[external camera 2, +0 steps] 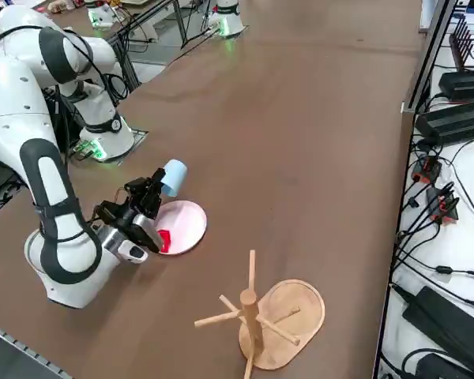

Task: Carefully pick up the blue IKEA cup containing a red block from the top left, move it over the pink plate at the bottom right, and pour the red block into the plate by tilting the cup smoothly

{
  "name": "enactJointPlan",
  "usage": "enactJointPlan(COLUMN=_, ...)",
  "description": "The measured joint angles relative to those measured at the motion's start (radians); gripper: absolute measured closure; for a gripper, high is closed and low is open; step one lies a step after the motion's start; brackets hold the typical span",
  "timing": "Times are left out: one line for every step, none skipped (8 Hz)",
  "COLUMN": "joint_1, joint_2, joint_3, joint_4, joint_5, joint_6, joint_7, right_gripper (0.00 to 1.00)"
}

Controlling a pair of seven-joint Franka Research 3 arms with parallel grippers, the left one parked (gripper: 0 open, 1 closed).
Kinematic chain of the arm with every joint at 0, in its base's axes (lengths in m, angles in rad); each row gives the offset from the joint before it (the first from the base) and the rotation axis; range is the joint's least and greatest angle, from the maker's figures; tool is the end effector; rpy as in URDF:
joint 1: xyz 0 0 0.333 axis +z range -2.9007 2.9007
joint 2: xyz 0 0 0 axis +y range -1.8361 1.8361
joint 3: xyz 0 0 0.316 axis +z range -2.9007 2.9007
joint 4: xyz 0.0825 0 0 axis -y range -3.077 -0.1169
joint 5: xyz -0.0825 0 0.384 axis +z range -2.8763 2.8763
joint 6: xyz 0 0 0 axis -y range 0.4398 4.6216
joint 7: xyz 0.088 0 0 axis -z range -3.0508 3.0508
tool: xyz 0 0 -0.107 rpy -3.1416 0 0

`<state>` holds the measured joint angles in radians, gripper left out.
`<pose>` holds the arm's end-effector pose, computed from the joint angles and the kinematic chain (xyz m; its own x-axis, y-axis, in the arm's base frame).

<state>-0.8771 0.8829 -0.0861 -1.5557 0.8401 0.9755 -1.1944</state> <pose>0.3988 -0.3840 0.1555 0.9966 -0.0319 0.0760 0.0769 0.0256 -0.9967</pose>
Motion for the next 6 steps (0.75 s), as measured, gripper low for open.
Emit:
enactJointPlan(joint_1=0.0, joint_2=0.0, joint_3=0.0, joint_4=0.01, joint_5=0.0, joint_6=-0.001, joint_7=0.0, right_gripper=0.97)
enactJointPlan(joint_1=0.0, joint_2=0.0, joint_3=0.0, joint_4=0.014, joint_5=0.0, joint_6=0.0, joint_7=0.0, right_gripper=0.97)
enactJointPlan(joint_1=0.001, joint_2=0.0, joint_3=0.003, joint_4=0.015, joint_5=0.0, joint_6=0.008, joint_7=0.0, right_gripper=0.97)
enactJointPlan(joint_1=0.006, joint_2=-0.001, joint_3=0.007, joint_4=0.016, joint_5=0.0, joint_6=0.03, joint_7=0.0, right_gripper=0.97)
enactJointPlan(joint_1=0.022, joint_2=-0.005, joint_3=0.009, joint_4=0.017, joint_5=0.0, joint_6=0.063, joint_7=0.011, right_gripper=0.97)
enactJointPlan(joint_1=0.05, joint_2=-0.023, joint_3=0.009, joint_4=0.015, joint_5=0.0, joint_6=0.106, joint_7=0.048, right_gripper=0.97)
